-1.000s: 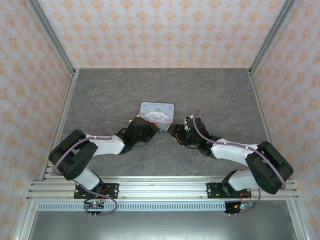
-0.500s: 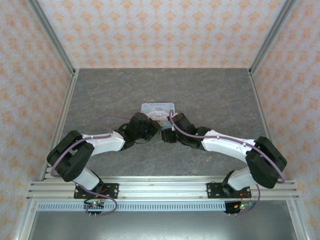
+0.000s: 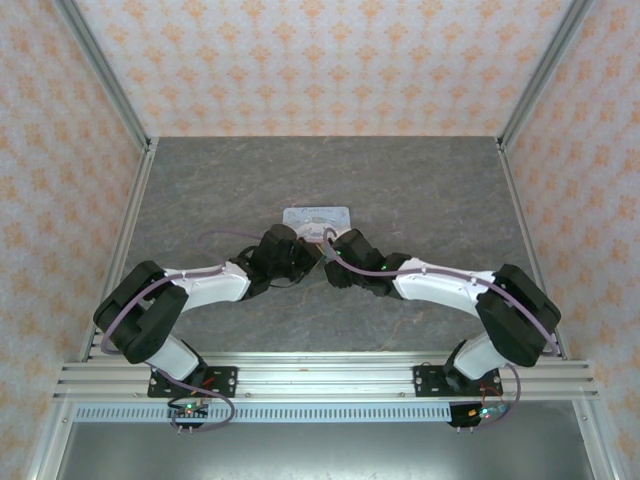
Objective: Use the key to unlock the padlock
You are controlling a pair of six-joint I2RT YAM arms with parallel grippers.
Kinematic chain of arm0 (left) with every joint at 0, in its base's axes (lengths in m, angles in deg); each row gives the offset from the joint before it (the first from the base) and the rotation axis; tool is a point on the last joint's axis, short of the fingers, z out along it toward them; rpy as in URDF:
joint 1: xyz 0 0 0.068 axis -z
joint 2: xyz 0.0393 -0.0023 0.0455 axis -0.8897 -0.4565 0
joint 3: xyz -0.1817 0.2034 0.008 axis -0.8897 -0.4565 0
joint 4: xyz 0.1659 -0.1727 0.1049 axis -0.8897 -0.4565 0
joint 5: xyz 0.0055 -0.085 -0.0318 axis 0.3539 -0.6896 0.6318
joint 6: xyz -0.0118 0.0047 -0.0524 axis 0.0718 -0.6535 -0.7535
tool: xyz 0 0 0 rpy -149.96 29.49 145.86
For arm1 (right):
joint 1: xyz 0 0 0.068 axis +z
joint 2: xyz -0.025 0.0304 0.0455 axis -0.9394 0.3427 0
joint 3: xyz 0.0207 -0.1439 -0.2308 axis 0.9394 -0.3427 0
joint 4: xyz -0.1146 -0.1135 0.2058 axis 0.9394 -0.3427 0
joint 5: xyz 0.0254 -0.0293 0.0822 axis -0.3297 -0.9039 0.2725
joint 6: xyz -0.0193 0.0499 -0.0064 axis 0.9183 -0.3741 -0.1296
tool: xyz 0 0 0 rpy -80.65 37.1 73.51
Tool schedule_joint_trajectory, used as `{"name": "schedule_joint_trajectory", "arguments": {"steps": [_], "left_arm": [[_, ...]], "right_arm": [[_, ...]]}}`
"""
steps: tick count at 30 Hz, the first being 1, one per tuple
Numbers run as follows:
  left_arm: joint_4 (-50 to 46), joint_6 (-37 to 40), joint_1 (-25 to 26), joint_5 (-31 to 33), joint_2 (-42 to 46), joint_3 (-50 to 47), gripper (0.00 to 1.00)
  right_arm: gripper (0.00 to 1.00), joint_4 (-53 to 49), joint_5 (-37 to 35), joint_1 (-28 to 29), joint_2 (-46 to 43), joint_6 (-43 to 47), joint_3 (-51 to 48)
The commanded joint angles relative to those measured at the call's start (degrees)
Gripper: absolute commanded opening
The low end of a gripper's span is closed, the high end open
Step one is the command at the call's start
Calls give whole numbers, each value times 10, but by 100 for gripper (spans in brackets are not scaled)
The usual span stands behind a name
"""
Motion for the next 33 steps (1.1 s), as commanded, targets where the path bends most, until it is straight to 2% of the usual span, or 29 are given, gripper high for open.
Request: {"name": "schedule_joint_trajectory", "arguments": {"steps": [1,11,13,17,18,22,25,26,30,33], "left_arm": [[10,7,-5,-11,8,21,0],[11,6,-5,-13,8,20,0],[14,5,-5,-13,8,15,0],[22,2,-5,-11,8,7,0],[25,1,-5,-12,8,6,0],[32,0,-5,-11,5,0,0],[33,4,-5,-9,3,-4,0],[31,7,-5,-7,2,-4,0],[21,22,-5,2,-3,-11,0],[23,31,-2,5,-13,-20,9]], "right_arm": [[43,15,-11,5,17,17,22],[38,28,-31,6,45,11,48],[31,28,-35,5,47,10,53],[3,21,-24,-2,49,7,58],[0,22,-17,-6,47,4,54],[0,52,48,-26,22,-19,26],[40,64,98,-37,-6,-40,-1],[46,69,108,-42,-19,-54,-15],[53,111,131,-63,-87,-124,-88],[57,152,141,-69,-126,-191,-131]]}}
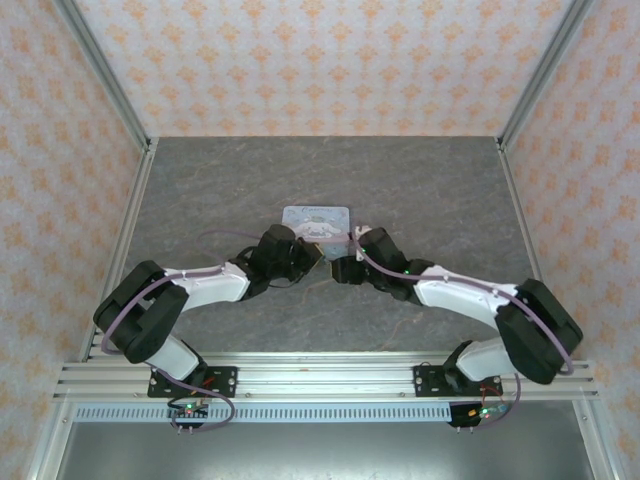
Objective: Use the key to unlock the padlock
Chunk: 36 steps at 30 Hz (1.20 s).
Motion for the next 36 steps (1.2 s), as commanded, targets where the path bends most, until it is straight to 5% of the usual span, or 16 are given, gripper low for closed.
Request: {"name": "schedule_joint_trajectory", "arguments": {"steps": [1,11,18,30,36], "left_arm": [[15,23,5,8,-14,-12,11],[22,38,13,23,3,-40,50],[-74,77,6,54,94,-30,73],[-258,183,-73,55,127,87,81],[-341,255,-117,37,72,181,81]], "right_arm": [[58,73,33,-4,-40,-108,-40],[63,208,72,0,-11,-273,-75],[63,272,70,9,65,-316,-50],[63,227,44,-59,158,-264,72],[58,208,117,-79,166,-210,86]]}}
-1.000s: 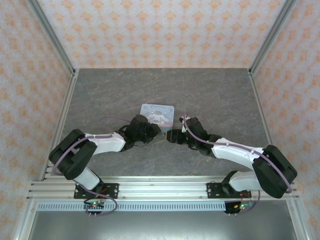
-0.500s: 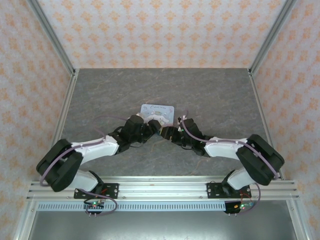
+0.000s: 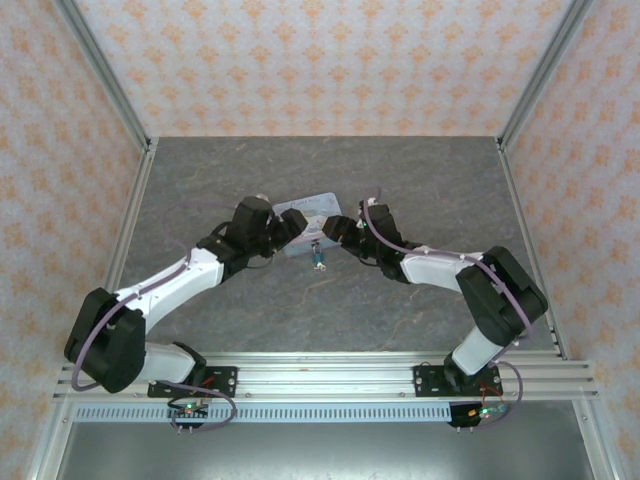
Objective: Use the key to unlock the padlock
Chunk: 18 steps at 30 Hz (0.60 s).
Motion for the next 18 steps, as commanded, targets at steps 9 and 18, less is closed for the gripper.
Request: {"name": "schedule_joint_trajectory", "arguments": {"steps": [9,18], "left_arm": [[-117,117,-58,-27,-79,106,81],[-116,118,-65,-34,-94,116,81]], "right_arm": [[50,-80,94,20,48,131,22],[51,-130,70,49,91,166,55]]}}
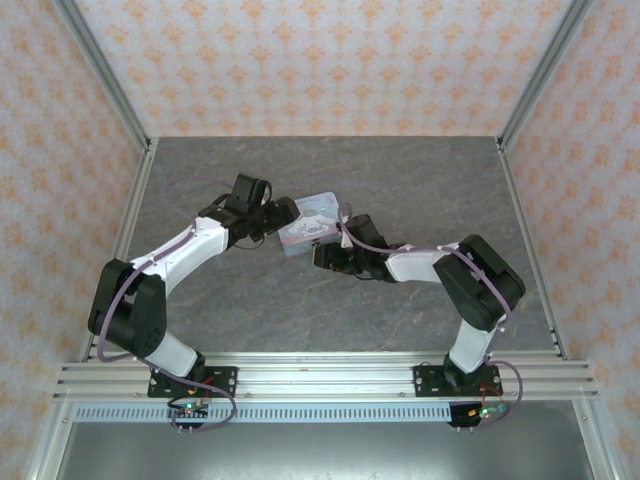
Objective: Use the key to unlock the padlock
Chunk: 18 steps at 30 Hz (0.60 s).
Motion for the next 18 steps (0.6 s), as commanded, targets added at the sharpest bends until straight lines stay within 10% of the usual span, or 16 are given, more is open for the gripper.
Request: {"name": "schedule_joint_trajectory", "arguments": {"steps": [1,18], "left_arm": [[-15,13,-7,-6,-5,22,81],[1,6,-21,-24,-13,16,80]], "right_arm": [[51,-31,-14,11,15,36,29],[50,-78,-111,20,28,76,54]]}}
